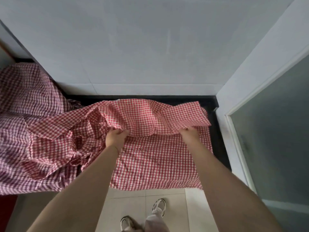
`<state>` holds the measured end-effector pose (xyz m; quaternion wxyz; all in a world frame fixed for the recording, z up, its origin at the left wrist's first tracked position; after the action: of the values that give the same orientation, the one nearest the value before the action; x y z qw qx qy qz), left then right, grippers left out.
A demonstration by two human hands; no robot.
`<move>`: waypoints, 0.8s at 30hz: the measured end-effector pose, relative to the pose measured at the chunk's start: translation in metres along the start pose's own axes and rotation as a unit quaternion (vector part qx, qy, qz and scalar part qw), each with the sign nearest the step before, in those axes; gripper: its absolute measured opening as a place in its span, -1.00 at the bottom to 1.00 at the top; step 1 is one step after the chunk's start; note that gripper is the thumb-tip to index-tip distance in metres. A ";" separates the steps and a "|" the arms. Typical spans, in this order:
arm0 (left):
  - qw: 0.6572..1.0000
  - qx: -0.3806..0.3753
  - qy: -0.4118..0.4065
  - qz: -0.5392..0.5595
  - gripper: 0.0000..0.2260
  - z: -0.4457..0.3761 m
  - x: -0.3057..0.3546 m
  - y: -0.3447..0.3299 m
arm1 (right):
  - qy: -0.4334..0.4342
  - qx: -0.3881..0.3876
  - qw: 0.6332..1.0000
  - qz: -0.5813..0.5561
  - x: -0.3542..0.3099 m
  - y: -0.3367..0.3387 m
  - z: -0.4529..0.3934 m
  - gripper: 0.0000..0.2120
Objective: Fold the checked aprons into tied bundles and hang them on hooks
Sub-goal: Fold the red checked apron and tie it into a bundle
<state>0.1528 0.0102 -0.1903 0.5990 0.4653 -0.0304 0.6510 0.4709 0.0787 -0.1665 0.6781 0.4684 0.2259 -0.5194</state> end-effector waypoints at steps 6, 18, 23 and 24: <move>0.965 0.168 -0.060 0.192 -0.64 0.047 0.078 0.044 | 0.113 0.124 0.972 -0.165 -0.087 0.039 0.016 -0.84; 0.823 -0.011 -0.053 -0.566 -0.75 0.080 0.020 0.008 | -0.059 -0.248 0.776 0.577 0.003 -0.001 0.080 -0.80; 0.847 0.023 -0.197 -0.493 -0.40 0.075 0.048 -0.023 | 0.111 -0.055 0.850 0.513 -0.040 -0.015 0.063 -0.52; 0.832 -0.021 -0.180 -0.524 -0.21 0.071 0.036 -0.034 | 0.091 -0.079 0.845 0.521 -0.028 -0.021 0.061 -0.32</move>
<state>0.2256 0.0047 -0.1447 0.8443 0.5071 0.0972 0.1434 0.4304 0.0383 -0.1249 0.8599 0.5074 0.0499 -0.0252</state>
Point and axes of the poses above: each hand's wrist, its own z-axis away from the middle knuckle, its own y-axis out of the back of the hand, x = y × z, the point moved 7 cm from there along -z, towards the middle knuckle, and after that the axes turned 7 degrees about y, right-handed, at the moved point
